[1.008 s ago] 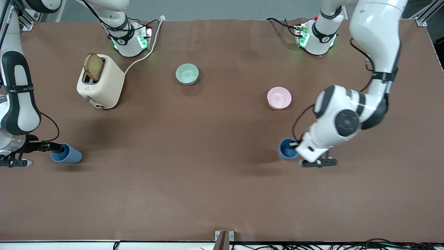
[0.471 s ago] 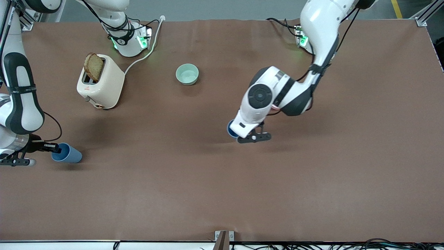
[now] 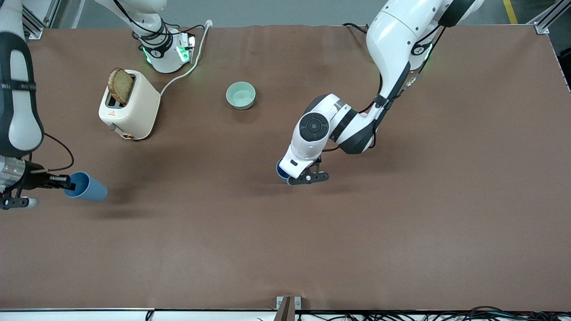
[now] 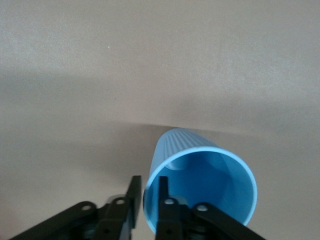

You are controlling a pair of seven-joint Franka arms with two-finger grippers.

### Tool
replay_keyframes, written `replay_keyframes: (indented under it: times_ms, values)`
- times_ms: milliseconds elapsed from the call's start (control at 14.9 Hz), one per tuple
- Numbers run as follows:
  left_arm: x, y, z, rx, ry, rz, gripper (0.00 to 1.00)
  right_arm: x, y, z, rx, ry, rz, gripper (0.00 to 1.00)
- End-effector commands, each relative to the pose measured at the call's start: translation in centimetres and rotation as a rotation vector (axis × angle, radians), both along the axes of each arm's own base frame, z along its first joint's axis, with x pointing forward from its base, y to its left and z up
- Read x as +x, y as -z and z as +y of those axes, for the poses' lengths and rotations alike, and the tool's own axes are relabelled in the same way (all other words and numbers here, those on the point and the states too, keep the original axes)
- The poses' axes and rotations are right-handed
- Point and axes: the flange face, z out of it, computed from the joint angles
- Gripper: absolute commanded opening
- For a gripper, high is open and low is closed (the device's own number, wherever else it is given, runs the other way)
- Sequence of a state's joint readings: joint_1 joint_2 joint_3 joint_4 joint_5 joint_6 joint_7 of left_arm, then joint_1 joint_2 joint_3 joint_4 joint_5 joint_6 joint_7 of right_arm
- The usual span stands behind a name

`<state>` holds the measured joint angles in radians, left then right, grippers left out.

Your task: Stack blue cups with both arms

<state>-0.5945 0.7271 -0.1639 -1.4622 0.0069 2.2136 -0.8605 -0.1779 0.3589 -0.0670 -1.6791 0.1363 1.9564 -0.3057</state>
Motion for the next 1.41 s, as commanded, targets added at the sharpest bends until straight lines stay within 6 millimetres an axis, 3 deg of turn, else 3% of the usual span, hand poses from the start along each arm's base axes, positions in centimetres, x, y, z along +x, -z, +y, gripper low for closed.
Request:
replay_keyframes:
  times_ms: [0,67,202,269,336,538,672,874,941,1143,1345]
  values:
    - [1.8,-5.0,0.7,-0.028,-0.021,-0.073,1.00,-1.9,-4.7,7.2,0.006,0.042,0.046,0.00]
    - [3.0,-8.0,2.2,-0.037,-0.044,-0.110,1.00,-2.2,-6.1,10.1,0.004,0.061,0.059,0.00]
    - [5.7,-15.7,8.5,-0.016,-0.119,-0.143,1.00,-3.0,-8.5,17.5,-0.007,0.083,0.058,0.00]
    - [6.7,-19.2,12.0,0.000,-0.147,-0.163,1.00,-3.5,-8.5,21.3,-0.018,0.125,0.081,0.00]
    - [7.3,-22.9,15.7,0.021,-0.154,-0.186,1.00,-4.3,-8.7,26.4,-0.030,0.144,0.087,0.00]
    - [7.6,-30.0,25.3,0.072,-0.064,-0.199,1.00,-7.5,-8.9,37.9,-0.048,0.212,0.096,0.00]
    - [7.3,-32.4,30.7,0.102,-0.016,-0.177,1.00,-10.4,-9.2,45.8,-0.030,0.268,0.057,0.00]
    - [6.3,-34.6,37.7,0.117,0.071,-0.133,1.00,-12.5,-7.1,53.8,-0.001,0.336,0.021,0.00]
    - [5.2,-35.0,39.0,0.124,0.110,-0.130,1.00,-12.6,-6.6,55.7,0.009,0.367,0.010,0.00]
    - [1.1,-34.9,40.5,0.136,0.161,-0.103,1.00,-12.9,-4.3,59.6,-0.006,0.379,0.003,0.00]
    - [-1.2,-34.4,41.1,0.110,0.145,-0.080,1.00,-11.9,-3.8,59.2,0.011,0.393,-0.016,0.00]
